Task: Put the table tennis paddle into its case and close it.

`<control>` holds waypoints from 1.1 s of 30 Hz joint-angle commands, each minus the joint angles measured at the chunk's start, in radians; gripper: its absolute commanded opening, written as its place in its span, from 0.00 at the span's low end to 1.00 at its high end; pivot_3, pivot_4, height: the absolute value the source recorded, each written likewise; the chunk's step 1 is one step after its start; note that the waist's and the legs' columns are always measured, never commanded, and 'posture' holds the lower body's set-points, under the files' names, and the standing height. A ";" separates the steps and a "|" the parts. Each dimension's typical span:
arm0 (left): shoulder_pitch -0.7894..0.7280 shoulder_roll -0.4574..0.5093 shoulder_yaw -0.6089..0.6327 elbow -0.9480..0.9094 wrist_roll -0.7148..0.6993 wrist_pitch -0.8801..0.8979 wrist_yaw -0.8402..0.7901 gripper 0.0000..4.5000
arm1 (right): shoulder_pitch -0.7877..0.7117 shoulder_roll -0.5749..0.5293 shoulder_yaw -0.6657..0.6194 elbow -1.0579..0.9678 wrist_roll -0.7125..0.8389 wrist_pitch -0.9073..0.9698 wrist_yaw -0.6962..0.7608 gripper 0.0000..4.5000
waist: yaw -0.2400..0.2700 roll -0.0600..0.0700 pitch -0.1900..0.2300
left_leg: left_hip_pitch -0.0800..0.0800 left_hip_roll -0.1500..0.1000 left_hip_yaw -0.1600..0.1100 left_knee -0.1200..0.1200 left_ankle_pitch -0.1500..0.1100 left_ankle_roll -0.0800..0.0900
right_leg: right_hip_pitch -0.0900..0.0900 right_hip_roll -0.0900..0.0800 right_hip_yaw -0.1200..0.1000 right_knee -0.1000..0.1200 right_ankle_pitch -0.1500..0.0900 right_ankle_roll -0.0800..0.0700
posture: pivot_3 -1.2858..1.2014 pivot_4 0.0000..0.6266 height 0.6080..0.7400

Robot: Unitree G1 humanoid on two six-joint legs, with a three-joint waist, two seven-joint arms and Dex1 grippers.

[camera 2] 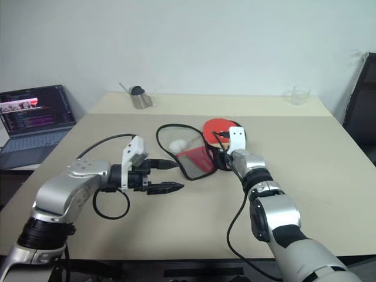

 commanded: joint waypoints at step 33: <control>0.019 0.030 0.024 -0.098 -0.055 0.020 0.064 0.94 | -0.065 -0.004 -0.006 0.121 -0.039 -0.149 -0.022 0.50 | 0.000 0.000 0.000 | 0.001 0.000 0.000 0.000 0.000 -0.001 | 0.000 0.000 0.000 0.002 0.001 -0.001 | 0.52 0.24 1.00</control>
